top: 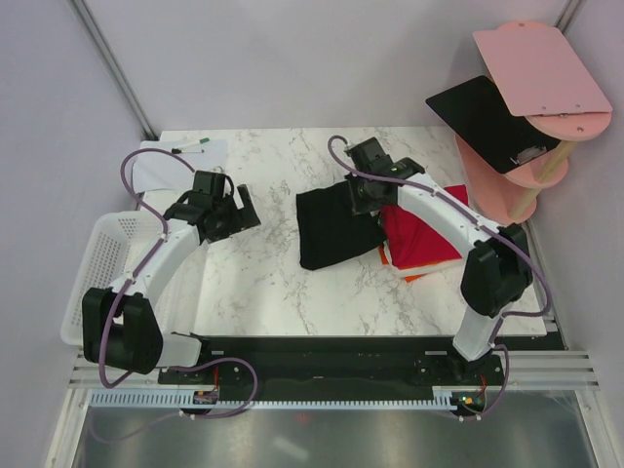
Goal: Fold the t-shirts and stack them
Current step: Put the neatly folded tshirt into the corner of the board with the right arm
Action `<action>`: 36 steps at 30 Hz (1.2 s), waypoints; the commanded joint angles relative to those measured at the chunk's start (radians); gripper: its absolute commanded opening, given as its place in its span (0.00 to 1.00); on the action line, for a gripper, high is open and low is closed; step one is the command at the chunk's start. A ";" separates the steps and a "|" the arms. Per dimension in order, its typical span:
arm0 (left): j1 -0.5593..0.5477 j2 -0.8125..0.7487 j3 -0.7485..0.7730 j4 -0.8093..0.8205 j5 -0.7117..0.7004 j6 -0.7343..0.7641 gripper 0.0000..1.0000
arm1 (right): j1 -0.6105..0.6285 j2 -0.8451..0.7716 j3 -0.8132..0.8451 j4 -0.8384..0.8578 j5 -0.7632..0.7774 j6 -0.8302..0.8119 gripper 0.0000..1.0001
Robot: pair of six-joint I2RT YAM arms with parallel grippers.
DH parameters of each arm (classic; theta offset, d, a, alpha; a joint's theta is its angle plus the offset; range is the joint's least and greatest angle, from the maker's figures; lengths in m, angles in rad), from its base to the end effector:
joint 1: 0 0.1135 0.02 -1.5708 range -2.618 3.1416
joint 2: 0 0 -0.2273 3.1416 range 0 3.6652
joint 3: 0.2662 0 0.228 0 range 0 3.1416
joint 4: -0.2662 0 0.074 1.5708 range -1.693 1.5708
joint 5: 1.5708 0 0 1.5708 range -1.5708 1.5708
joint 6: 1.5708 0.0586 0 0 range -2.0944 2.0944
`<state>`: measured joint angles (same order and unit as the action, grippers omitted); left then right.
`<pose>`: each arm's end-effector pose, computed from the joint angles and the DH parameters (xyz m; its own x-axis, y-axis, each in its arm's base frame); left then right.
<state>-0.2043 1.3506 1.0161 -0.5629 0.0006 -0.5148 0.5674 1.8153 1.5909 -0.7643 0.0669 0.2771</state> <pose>0.2747 -0.0569 0.2161 -0.7663 -0.3440 -0.5426 -0.2000 0.9303 -0.3075 0.3189 0.1986 0.2329 -0.8158 -0.1962 -0.5441 -0.2933 0.9511 0.0967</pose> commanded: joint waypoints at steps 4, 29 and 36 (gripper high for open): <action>0.000 0.012 0.001 -0.005 -0.005 0.022 1.00 | -0.121 -0.223 -0.081 -0.076 0.108 -0.041 0.01; -0.003 0.085 0.006 0.000 0.047 0.025 0.99 | -0.463 -0.263 -0.023 -0.293 0.278 -0.138 0.16; -0.090 0.070 0.006 0.063 0.143 0.039 0.99 | -0.468 -0.174 -0.042 -0.276 0.392 -0.131 0.27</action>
<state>-0.2226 1.4319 1.0161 -0.5686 0.0647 -0.5133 0.0998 1.6070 1.5654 -1.0473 0.3378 0.1574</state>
